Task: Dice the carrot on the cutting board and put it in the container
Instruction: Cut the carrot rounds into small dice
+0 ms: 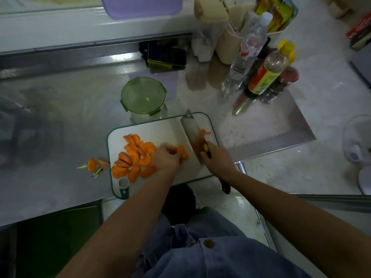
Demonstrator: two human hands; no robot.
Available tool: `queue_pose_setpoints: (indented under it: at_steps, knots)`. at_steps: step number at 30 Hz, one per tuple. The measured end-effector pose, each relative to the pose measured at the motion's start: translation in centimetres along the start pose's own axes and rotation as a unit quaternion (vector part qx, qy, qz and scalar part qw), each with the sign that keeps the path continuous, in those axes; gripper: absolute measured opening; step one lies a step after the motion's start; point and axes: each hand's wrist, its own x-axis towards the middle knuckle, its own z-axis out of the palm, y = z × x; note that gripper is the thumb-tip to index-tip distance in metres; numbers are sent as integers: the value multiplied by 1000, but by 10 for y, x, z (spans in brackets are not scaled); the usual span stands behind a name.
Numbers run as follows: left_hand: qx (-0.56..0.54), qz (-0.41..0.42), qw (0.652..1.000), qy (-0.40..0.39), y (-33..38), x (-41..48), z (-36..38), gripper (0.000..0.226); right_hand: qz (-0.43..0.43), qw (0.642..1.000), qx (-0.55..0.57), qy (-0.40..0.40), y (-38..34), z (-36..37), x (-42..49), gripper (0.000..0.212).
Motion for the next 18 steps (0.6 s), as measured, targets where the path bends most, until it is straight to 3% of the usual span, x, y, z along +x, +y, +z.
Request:
queue_pose_setpoints:
  at_steps: [3, 13, 18]
  knots:
    - [74, 8, 997, 15, -1, -3, -4, 23, -15, 998, -46, -30, -4, 6, -7, 54]
    - [98, -6, 995, -13, 2, -6, -2, 22, -75, 991, -110, -34, -21, -5, -11, 37]
    - [86, -24, 996, -21, 1, -4, -3, 20, -80, 980, -171, -64, -25, -6, -13, 40]
